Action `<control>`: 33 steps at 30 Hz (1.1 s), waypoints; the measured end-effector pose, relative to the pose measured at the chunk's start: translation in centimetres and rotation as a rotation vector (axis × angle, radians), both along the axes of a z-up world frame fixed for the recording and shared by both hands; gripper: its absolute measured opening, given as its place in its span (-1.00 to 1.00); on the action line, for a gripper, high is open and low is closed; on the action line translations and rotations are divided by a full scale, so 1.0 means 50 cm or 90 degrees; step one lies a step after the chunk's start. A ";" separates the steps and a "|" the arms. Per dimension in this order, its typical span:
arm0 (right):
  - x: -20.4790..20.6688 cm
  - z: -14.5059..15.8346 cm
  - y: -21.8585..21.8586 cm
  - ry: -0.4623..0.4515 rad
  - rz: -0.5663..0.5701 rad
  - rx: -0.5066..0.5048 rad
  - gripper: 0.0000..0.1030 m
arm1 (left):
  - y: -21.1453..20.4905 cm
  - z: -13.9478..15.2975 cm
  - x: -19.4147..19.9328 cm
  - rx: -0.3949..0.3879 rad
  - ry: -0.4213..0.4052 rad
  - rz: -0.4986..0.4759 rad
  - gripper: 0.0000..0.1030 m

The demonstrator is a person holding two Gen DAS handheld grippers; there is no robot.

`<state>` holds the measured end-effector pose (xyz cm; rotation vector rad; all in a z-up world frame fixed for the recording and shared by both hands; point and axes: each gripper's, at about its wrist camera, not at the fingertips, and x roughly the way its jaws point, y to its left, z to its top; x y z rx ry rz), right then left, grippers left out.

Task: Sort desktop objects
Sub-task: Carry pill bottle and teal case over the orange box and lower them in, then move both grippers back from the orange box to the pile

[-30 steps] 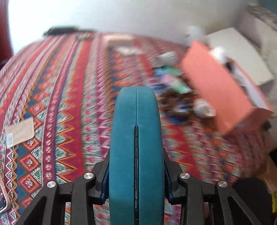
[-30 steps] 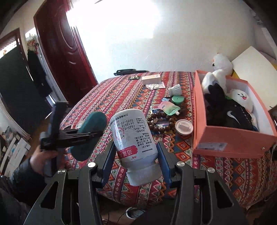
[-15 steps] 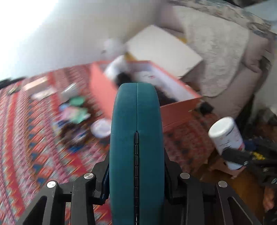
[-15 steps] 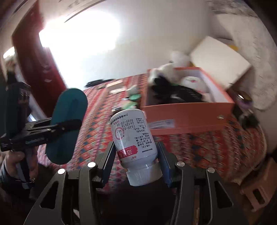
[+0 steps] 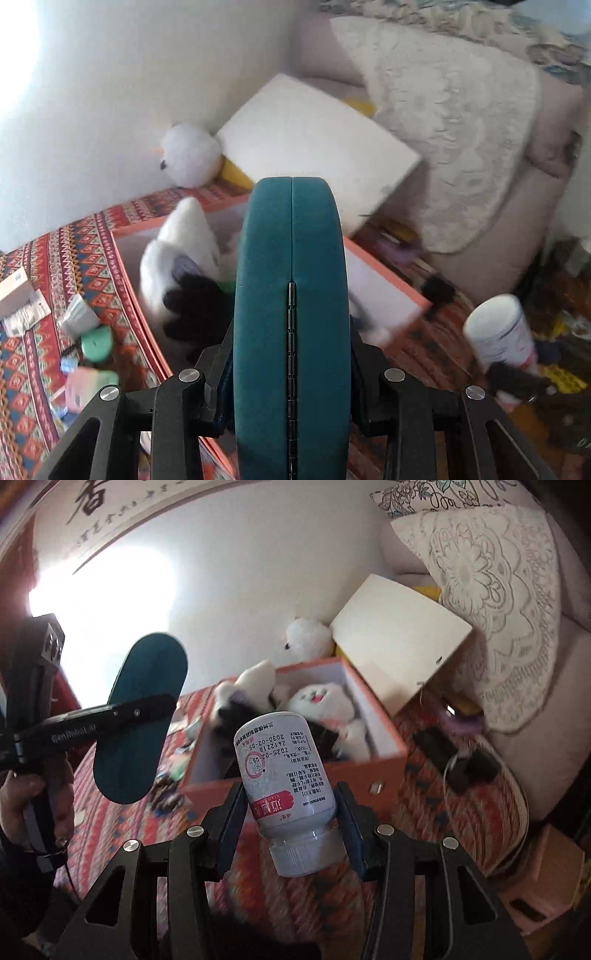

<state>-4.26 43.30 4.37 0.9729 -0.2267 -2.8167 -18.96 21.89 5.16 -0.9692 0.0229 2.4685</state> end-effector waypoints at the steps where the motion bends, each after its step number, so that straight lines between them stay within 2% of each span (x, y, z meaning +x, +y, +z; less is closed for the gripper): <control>1: -0.033 -0.004 0.007 0.000 0.000 0.000 -0.02 | 0.003 -0.007 -0.029 -0.004 -0.006 0.007 -0.21; 5: -0.192 -0.029 0.031 -0.012 -0.004 0.003 -0.02 | 0.011 -0.045 -0.133 -0.015 -0.031 0.031 -0.19; 6: -0.223 -0.037 0.035 -0.011 -0.014 0.008 -0.01 | 0.010 -0.051 -0.146 -0.015 -0.031 0.037 0.04; 7: -0.255 -0.046 0.038 -0.010 -0.024 0.014 0.01 | 0.001 -0.049 -0.153 -0.014 -0.026 0.046 0.40; 8: -0.285 -0.056 0.042 -0.011 -0.036 0.023 0.06 | -0.013 -0.041 -0.154 -0.010 -0.017 0.057 0.53; 9: -0.310 -0.066 0.048 -0.016 -0.050 0.034 0.33 | -0.026 -0.034 -0.155 -0.006 -0.007 0.069 0.60; 10: -0.328 -0.076 0.055 -0.023 -0.065 0.039 0.47 | -0.040 -0.026 -0.156 -0.002 0.002 0.080 0.60; 12: -0.345 -0.089 0.068 -0.033 -0.078 0.023 0.54 | -0.072 -0.010 -0.151 0.001 0.023 0.104 0.62; 16: -0.326 -0.094 0.072 -0.037 -0.080 0.017 0.54 | -0.164 0.006 -0.090 -0.009 0.054 0.156 0.69; 22: -0.212 -0.066 0.036 -0.024 -0.067 0.010 0.55 | -0.337 -0.034 0.012 -0.010 0.025 0.251 0.73; 28: -0.080 -0.044 -0.045 -0.014 -0.039 -0.006 0.58 | -0.477 -0.132 0.121 0.002 -0.047 0.319 0.75; 33: -0.023 -0.052 -0.149 -0.034 0.013 -0.020 0.58 | -0.546 -0.224 0.192 0.011 -0.113 0.347 0.75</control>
